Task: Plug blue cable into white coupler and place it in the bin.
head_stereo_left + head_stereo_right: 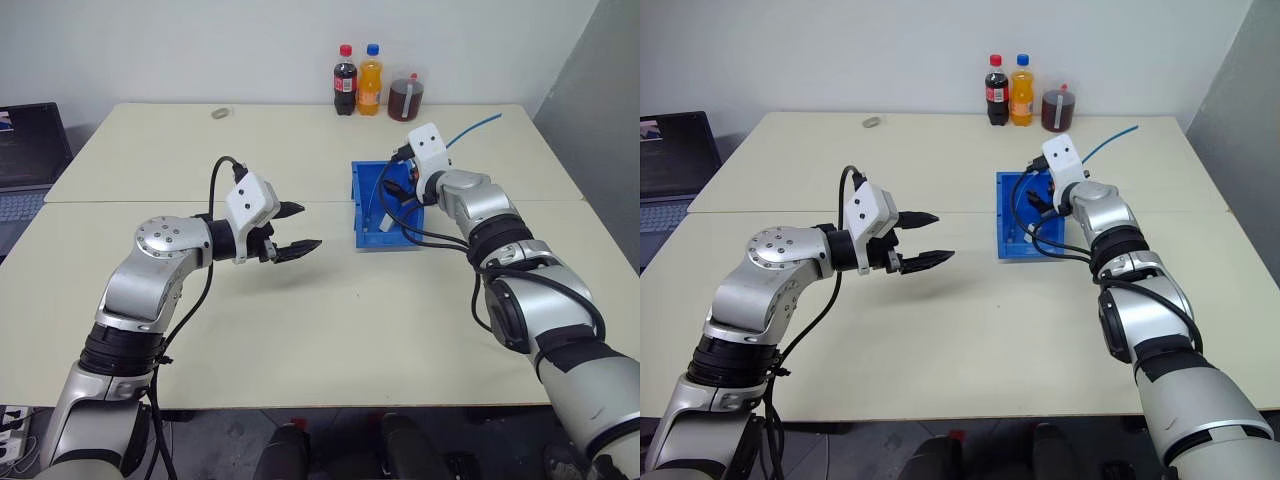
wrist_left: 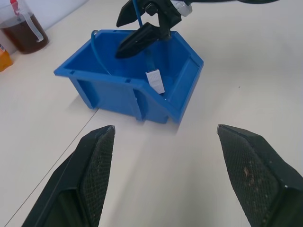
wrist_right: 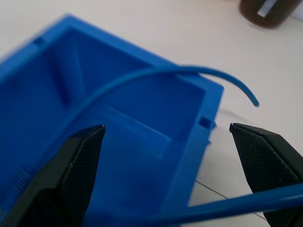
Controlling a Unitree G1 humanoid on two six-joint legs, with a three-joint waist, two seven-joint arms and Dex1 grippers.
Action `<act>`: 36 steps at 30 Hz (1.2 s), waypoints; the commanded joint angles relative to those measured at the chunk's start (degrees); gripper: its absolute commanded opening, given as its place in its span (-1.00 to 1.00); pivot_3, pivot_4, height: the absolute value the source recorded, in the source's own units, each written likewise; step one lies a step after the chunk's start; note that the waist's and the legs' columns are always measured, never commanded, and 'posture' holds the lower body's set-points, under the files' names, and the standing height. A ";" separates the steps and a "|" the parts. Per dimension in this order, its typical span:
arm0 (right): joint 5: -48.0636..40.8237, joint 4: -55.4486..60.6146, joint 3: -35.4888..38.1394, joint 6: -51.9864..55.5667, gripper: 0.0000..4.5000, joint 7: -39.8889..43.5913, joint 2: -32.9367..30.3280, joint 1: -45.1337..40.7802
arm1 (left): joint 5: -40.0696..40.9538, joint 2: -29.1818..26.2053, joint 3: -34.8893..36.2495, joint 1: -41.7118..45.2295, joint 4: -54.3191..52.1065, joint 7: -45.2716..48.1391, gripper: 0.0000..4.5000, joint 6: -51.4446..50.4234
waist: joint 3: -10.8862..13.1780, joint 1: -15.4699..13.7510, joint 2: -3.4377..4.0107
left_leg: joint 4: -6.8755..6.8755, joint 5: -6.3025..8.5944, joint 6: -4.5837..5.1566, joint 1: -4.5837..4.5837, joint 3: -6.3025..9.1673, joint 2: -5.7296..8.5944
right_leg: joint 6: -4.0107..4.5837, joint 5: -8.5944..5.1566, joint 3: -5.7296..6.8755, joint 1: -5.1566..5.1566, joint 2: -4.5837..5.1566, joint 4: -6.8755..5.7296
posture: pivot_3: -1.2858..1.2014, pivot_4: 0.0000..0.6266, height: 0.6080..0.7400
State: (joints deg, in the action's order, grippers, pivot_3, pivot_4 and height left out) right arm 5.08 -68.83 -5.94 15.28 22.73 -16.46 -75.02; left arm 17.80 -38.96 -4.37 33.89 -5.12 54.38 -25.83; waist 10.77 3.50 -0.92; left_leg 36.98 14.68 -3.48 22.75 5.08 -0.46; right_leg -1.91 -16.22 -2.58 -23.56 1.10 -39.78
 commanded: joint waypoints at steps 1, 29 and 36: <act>3.07 1.26 -2.15 -1.82 0.99 4.75 -3.21 -3.06 | 0.00 0.00 0.78 0.61 -1.59 -0.14 0.61 0.41 | 0.00 0.00 0.00 | 0.00 0.00 0.00 0.00 0.00 0.00 | 0.00 0.00 0.00 0.00 0.00 0.00 | 0.03 -0.52 1.00; -12.29 60.21 16.03 9.61 0.99 6.77 -5.07 26.35 | 0.62 4.24 7.37 -2.57 -1.43 -6.94 0.61 6.66 | -0.01 -0.70 -0.01 | 0.08 0.00 0.01 0.05 0.09 -0.01 | 0.00 0.00 0.06 0.02 0.06 -0.07 | 0.03 -0.52 1.00; -10.97 76.16 19.62 5.44 0.99 -8.37 3.32 42.06 | -3.84 10.11 13.10 -7.78 0.76 -20.39 0.61 14.00 | -0.02 -0.55 0.00 | 0.13 0.00 0.01 -0.03 0.05 -0.03 | -0.01 0.00 0.01 0.02 0.03 -0.18 | 0.03 -0.52 1.00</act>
State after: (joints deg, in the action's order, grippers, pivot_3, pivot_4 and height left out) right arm -6.10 1.00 11.36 23.89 19.12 -14.39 -35.40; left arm 15.01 -29.72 5.02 27.83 -3.91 38.42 -14.60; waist 10.74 2.95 -0.92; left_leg 37.08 14.69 -3.47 22.71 5.12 -0.49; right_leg -1.92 -16.22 -2.57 -23.54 1.11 -39.94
